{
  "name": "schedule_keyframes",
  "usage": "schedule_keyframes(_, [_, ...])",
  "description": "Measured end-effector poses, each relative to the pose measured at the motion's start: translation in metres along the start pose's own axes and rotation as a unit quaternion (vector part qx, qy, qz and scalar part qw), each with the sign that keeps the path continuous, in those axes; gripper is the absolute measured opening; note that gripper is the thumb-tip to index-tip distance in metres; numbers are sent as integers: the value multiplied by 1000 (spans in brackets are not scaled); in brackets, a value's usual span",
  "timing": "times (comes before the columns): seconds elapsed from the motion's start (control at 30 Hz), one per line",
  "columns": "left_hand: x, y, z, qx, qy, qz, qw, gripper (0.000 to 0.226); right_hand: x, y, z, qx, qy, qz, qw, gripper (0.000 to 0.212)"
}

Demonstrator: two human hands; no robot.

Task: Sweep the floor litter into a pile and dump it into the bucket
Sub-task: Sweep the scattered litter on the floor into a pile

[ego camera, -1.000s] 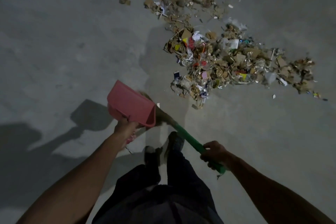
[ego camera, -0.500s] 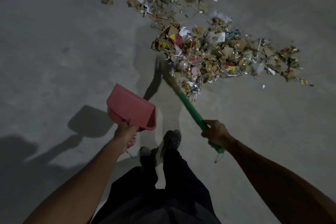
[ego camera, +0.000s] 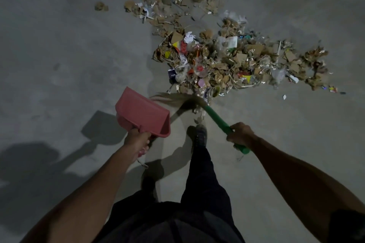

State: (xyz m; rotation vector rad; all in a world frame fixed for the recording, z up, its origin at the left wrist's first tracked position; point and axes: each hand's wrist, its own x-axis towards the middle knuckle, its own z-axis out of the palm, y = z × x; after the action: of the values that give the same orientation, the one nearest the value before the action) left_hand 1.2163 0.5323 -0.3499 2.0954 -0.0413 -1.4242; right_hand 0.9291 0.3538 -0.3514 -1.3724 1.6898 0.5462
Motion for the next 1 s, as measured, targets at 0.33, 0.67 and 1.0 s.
schedule_keyframes(0.33, [34,129,105,-50,40,-52,997,21,164,-89,-180,-74,-18,-92,993,38])
schedule_keyframes(0.67, [64,186,137,-64,81,-42,994,22,253,-205,-239,-56,24,-186,981,44])
schedule_keyframes(1.0, [57,211,142,-89,60,-27,994,10,180,-163,-202,90,-56,-157,982,43])
